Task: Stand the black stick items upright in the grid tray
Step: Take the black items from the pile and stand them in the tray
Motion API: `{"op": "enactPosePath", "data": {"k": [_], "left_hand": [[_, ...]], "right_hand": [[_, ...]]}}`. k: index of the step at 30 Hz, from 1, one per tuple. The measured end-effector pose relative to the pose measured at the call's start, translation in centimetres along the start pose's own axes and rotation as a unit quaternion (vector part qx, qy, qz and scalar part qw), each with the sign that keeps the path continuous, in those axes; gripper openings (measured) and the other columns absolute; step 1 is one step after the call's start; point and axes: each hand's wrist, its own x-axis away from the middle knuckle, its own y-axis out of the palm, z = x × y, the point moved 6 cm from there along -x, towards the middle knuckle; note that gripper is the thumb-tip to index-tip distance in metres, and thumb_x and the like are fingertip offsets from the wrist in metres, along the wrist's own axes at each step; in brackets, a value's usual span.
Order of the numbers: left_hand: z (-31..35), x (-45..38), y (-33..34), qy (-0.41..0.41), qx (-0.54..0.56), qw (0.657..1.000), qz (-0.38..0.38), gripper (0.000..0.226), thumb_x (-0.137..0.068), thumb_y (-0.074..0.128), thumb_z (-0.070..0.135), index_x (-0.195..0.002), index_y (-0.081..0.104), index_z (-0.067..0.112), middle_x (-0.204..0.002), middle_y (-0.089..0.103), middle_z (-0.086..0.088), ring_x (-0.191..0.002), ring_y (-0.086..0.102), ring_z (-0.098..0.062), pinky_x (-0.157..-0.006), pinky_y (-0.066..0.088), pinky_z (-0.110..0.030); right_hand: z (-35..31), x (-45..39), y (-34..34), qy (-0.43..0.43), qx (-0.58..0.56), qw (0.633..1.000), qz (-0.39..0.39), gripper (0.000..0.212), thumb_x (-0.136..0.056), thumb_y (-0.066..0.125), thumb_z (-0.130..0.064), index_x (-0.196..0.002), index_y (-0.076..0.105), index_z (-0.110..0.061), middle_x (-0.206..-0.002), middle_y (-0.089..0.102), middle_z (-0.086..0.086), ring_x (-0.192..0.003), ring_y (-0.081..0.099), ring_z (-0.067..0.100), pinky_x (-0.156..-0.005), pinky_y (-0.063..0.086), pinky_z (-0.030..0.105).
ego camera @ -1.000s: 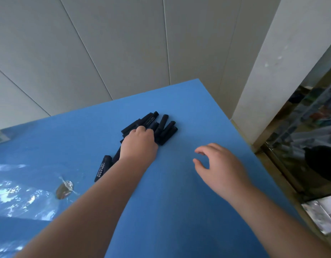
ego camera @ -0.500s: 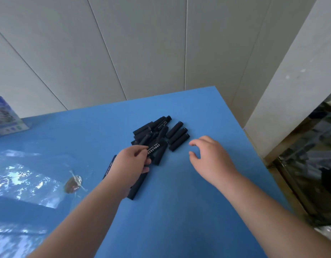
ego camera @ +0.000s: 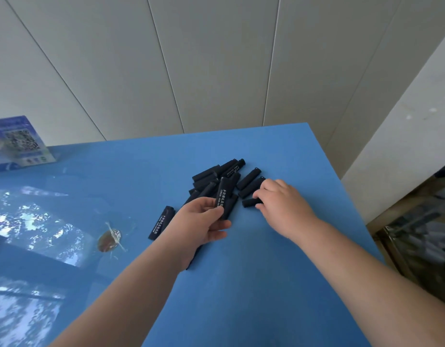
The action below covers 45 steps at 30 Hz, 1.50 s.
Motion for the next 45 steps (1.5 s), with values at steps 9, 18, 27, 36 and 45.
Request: {"op": "enactPosePath", "data": {"k": [9,18,27,36,45], "left_hand": [[-0.8,1.3,-0.3,0.0,0.032,0.999,-0.02,0.012,-0.096,0.064,0.011,-0.105,0.069,0.007,-0.089,0.066,-0.006,-0.076,0.07,-0.015,-0.067,0.057,-0.024],[-0.2,3.2,0.0,0.018,0.075,0.997,-0.025,0.005,-0.095,0.06,0.004,-0.092,0.061,0.009,-0.085,0.064,-0.008,-0.076,0.071,-0.019,-0.064,0.057,-0.027],[0.2,5.9,-2.3,0.057,0.097,0.994,0.008,0.007,-0.097,0.058,0.006,-0.102,0.062,0.009,-0.087,0.07,-0.008,-0.08,0.072,-0.024,-0.066,0.058,-0.028],[-0.8,9.2,-9.2,0.072,0.089,0.988,0.099,0.009,-0.095,0.065,0.017,-0.103,0.066,0.013,-0.094,0.07,-0.006,-0.083,0.071,-0.021,-0.07,0.057,-0.03],[-3.0,14.6,-18.3,0.103,0.056,0.98,0.16,0.013,-0.094,0.067,0.021,-0.103,0.074,0.026,-0.099,0.076,0.005,-0.092,0.072,-0.009,-0.074,0.05,-0.027]], "right_hand": [[-0.3,5.0,-0.4,0.042,-0.066,0.997,0.025,0.017,-0.094,0.059,-0.02,-0.106,0.071,-0.022,-0.09,0.054,-0.007,-0.088,0.051,0.02,-0.07,0.048,0.035],[-0.8,6.4,-4.2,0.148,-0.377,0.911,0.08,0.006,-0.082,0.076,-0.027,-0.078,0.073,-0.025,-0.066,0.066,-0.015,-0.058,0.057,0.001,-0.053,0.041,0.012],[-4.0,5.6,-3.2,0.151,-0.606,0.781,0.01,0.008,-0.085,0.079,-0.031,-0.08,0.076,-0.025,-0.079,0.076,-0.003,-0.079,0.075,0.014,-0.068,0.058,0.024],[-11.8,3.9,-2.3,0.068,-0.614,0.783,-0.072,0.029,-0.096,0.066,-0.032,-0.068,0.069,-0.024,-0.066,0.064,-0.006,-0.062,0.062,0.009,-0.06,0.052,0.02],[-22.3,3.6,-1.7,0.043,-0.607,0.786,-0.107,0.011,-0.095,0.068,-0.029,-0.093,0.079,-0.027,-0.085,0.077,-0.005,-0.077,0.072,0.01,-0.064,0.056,0.019]]}}
